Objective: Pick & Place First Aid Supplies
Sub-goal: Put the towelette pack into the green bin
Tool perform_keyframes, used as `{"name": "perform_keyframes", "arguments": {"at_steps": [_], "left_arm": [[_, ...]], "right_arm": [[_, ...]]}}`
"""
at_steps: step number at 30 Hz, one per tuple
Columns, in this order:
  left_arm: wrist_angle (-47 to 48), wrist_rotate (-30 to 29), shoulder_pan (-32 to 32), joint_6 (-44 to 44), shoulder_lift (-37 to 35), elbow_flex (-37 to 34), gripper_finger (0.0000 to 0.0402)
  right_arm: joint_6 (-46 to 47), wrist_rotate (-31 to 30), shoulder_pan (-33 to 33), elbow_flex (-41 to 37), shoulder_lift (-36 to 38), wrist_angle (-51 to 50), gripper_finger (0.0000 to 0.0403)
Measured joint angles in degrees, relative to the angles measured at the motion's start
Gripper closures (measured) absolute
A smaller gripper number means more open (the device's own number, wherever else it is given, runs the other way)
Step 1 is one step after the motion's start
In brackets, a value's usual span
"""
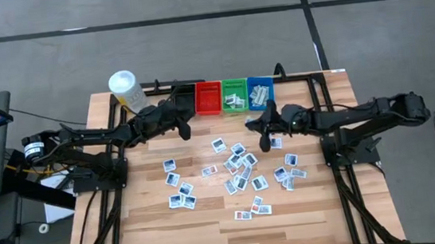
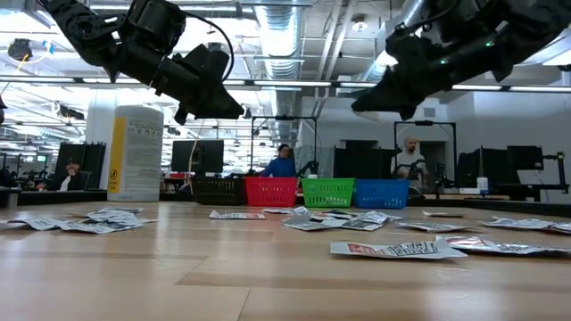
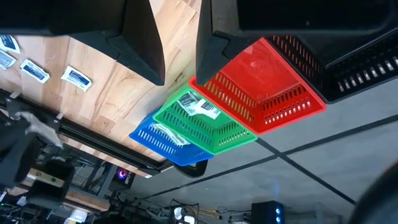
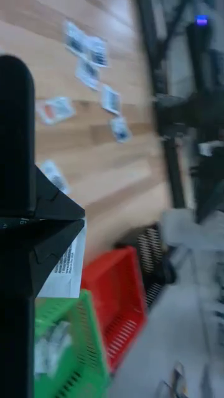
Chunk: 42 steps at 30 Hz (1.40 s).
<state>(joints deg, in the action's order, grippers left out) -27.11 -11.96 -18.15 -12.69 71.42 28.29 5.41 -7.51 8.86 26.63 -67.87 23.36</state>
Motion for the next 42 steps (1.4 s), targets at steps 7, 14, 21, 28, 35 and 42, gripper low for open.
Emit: {"name": "perform_keyframes", "arguments": {"at_steps": [7,14,21,28,35,42], "left_arm": [[-0.5,-0.2,-0.4,1.3,0.0,0.0,0.0311],[-0.8,-0.2,-3.6,1.9,0.0,0.0,0.0311],[-0.8,3.4,-8.5,4.0,-0.5,0.0,0.0311],[-0.9,5.6,-13.7,6.5,-2.6,0.0,0.0311],[-0.8,6.0,-17.8,6.5,-3.1,0.0,0.0311],[-0.8,5.9,-20.4,6.5,-3.1,0.0,0.0311]], "right_arm": [[0.0,0.1,3.0,2.0,-8.0,12.5,0.0403],[-0.7,1.7,4.1,8.3,-16.3,12.5,0.0403],[-4.0,1.9,8.5,11.4,-17.4,12.5,0.0403],[-4.0,1.4,13.3,14.7,-17.8,12.5,0.0403],[-3.9,1.3,18.9,17.3,-17.8,11.7,0.0403],[-2.1,1.6,22.7,18.4,-17.8,5.2,0.0403]]}}
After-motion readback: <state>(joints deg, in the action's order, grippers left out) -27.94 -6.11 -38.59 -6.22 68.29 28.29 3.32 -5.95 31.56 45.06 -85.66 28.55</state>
